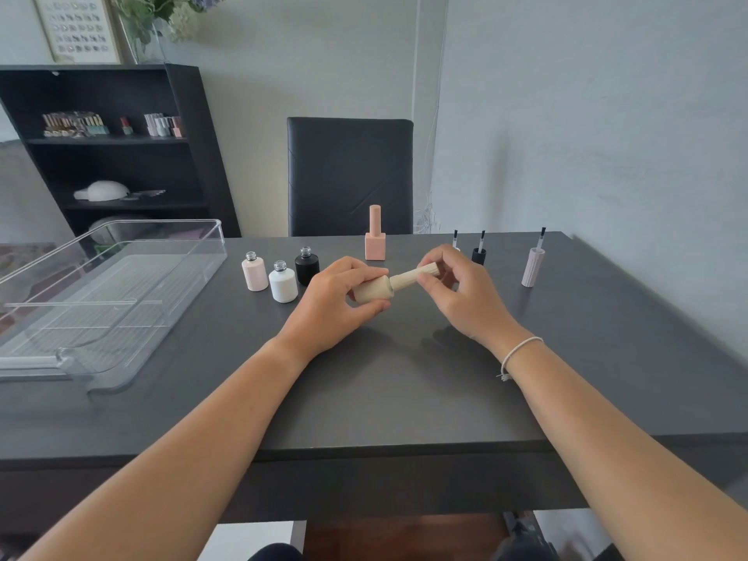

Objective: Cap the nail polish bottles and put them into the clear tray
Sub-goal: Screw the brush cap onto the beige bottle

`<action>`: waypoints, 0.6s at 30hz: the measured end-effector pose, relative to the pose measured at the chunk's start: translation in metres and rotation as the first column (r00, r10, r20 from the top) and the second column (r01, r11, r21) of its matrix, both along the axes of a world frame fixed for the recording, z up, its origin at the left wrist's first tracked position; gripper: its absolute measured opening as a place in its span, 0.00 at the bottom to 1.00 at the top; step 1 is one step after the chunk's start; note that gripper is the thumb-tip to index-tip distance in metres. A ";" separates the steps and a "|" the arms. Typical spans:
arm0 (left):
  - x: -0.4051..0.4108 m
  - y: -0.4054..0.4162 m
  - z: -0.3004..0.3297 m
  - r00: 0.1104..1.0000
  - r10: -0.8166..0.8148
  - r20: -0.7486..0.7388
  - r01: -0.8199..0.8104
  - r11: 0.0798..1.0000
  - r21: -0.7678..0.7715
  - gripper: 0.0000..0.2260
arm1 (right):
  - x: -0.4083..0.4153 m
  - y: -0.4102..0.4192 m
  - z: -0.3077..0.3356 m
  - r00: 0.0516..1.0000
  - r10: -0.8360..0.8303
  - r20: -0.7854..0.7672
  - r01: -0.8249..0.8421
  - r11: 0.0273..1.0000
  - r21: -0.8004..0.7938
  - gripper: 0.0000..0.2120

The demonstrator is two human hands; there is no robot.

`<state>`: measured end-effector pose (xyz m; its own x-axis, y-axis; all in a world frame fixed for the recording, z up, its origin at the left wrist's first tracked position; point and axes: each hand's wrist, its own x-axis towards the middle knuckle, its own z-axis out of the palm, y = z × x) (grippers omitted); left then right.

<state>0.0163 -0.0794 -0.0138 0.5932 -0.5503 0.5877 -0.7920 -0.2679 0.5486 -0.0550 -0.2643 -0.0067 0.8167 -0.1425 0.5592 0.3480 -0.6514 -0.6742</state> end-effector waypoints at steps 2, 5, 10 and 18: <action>0.000 0.000 0.000 1.000 -0.002 -0.002 0.002 1.000 0.001 0.18 | 0.000 0.000 0.000 0.999 -0.034 -0.008 0.034 0.999 0.011 0.11; -0.001 -0.001 0.001 1.000 -0.001 0.007 0.001 1.000 -0.001 0.18 | 0.001 0.001 0.001 0.999 -0.042 -0.015 0.042 0.999 0.031 0.16; -0.001 0.000 0.001 1.000 0.003 0.015 -0.003 1.000 0.004 0.18 | -0.002 0.002 0.002 1.000 -0.007 0.014 0.007 1.000 -0.005 0.03; 0.000 0.000 0.001 1.000 -0.001 0.018 0.000 1.000 0.019 0.18 | 0.000 0.001 0.003 0.999 -0.038 -0.030 0.038 0.999 -0.001 0.13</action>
